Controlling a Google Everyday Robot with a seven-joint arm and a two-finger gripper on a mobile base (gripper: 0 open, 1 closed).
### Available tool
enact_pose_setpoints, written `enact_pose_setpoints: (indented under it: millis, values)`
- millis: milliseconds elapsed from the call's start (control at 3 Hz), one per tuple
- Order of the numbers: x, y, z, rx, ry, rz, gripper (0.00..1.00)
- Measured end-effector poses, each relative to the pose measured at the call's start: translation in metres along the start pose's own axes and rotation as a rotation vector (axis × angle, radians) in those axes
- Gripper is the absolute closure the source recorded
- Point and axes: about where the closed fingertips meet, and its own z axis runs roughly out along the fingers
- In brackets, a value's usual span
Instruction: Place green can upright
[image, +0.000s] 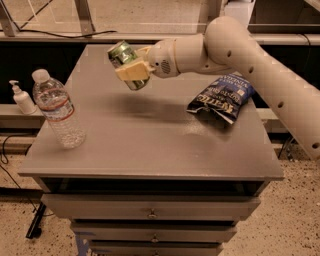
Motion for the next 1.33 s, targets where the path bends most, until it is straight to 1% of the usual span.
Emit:
enact_pose_setpoints:
  millis: [333,667,1000,1333]
  values:
    - [-0.007,-0.015,0.013,0.04,-0.119,-0.078,1.0]
    - [-0.015,-0.032,0.026,0.054,-0.179,-0.138,1.0]
    - [-0.018,-0.039,0.049,0.032,-0.194,-0.17,1.0]
    - [-0.011,-0.04,0.073,0.007,-0.206,-0.161,1.0]
